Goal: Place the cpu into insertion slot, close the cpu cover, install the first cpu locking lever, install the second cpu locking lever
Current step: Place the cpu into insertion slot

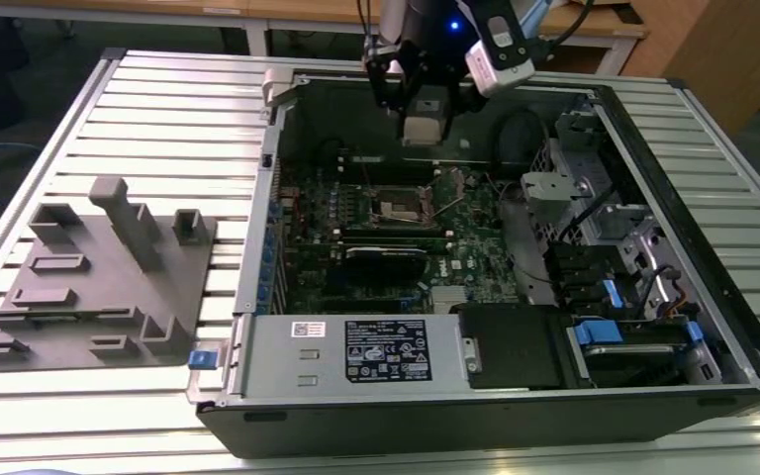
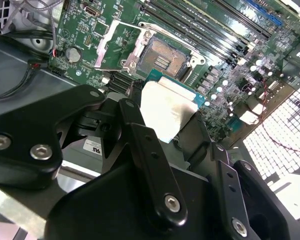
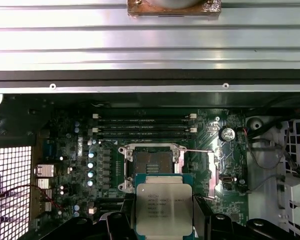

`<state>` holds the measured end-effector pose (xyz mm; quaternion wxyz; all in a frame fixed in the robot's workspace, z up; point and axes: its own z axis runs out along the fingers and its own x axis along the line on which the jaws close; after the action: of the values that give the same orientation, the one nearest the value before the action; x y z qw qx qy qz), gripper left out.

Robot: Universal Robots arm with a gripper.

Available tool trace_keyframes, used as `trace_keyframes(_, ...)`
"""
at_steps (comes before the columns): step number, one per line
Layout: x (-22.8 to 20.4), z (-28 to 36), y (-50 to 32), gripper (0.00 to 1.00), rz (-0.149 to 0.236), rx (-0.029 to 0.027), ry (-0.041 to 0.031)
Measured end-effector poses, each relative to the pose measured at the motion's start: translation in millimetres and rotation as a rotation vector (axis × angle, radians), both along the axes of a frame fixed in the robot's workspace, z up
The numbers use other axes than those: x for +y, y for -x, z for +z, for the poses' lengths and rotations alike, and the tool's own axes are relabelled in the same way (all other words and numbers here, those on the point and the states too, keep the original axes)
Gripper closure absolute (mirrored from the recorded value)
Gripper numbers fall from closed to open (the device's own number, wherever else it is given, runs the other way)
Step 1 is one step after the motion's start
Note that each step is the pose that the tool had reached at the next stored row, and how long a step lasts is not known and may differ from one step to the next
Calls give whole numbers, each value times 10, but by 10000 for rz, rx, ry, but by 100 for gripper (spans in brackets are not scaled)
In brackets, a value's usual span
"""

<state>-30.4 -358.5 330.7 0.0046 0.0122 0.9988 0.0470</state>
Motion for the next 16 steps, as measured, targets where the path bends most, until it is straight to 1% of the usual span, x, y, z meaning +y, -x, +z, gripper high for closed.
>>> trace_keyframes(2,0,-12,0,46,0,2,3)
trace_keyframes(7,0,-15,0,46,0,2,4)
trace_keyframes(11,0,-31,0,46,0,2,3)
trace_keyframes(16,0,-33,0,46,1,2,4)
